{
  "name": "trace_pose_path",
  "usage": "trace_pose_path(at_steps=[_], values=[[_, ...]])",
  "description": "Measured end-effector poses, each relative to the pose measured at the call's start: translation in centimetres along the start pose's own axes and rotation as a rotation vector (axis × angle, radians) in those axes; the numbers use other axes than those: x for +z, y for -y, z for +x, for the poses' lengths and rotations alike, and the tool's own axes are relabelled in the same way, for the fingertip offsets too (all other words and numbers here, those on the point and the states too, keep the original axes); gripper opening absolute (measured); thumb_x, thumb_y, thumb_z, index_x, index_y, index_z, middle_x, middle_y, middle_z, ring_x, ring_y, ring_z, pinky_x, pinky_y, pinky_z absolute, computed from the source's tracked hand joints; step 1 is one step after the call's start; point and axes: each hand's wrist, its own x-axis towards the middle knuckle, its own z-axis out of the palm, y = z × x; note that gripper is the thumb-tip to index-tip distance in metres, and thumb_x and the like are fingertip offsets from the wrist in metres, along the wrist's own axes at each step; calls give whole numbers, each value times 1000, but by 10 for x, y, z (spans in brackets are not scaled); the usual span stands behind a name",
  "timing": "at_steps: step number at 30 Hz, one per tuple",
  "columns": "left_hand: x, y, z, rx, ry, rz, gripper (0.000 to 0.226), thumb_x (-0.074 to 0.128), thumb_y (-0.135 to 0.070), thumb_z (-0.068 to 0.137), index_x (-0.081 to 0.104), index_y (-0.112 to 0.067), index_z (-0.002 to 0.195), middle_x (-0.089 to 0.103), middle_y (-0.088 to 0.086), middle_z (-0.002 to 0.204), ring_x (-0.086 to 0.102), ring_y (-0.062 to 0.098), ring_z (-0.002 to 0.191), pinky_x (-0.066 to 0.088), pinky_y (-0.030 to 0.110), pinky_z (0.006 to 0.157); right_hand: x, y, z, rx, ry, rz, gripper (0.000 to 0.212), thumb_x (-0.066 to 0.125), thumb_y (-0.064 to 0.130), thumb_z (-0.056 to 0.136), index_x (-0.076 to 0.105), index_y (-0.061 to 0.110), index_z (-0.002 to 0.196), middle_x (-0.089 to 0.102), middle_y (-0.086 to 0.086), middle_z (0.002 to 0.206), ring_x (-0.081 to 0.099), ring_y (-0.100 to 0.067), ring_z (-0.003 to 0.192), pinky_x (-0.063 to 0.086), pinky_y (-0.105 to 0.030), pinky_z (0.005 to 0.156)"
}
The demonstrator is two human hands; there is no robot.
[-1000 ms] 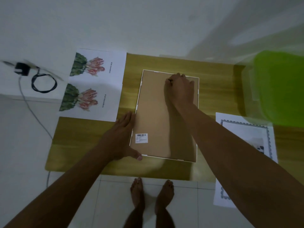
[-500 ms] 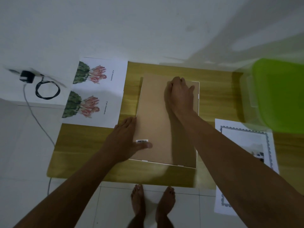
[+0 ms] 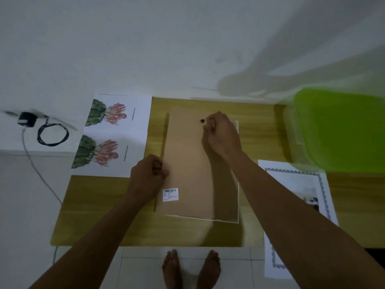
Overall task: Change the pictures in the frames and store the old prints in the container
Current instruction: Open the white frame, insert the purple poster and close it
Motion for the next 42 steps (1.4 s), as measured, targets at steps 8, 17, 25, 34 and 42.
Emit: trace_pose_path(at_steps=[8,17,25,34,42], values=[[-1,2,2,-53,68,-230,23,68,-8,85,62,-18,104,71,-1,93,66,18,88,54,34,76,-18,-31,-26,367,8,64,24,64,32,89,61,10,99,63,-7,106,61,-26,99,50,-33,83],[-12,-3,-3,-46,92,-371,47,62,-1,88,55,-22,130,72,7,94,67,26,91,52,33,73,-32,-38,-49,502,-10,528,50,73,4,83,60,12,131,71,0,103,67,-15,92,52,-26,82],[-31,-36,-15,78,176,-352,73,60,-1,90,29,-31,149,70,5,96,68,20,87,54,30,70,-67,-29,-60,358,-8,594,58,71,7,86,52,25,138,67,-5,97,67,-16,87,54,-30,81],[-22,-148,-29,115,406,-444,81,60,9,84,35,-43,140,74,-3,89,71,13,81,58,25,62,-179,-68,-85,362,-61,690,64,71,2,87,48,24,143,70,-12,103,69,-23,92,57,-35,79],[79,-246,-20,169,422,-350,93,71,8,75,30,-27,150,62,3,71,62,10,60,50,26,55,-268,-170,-79,440,-173,515,56,78,3,80,56,9,132,54,-3,82,57,-16,70,46,-25,60]])
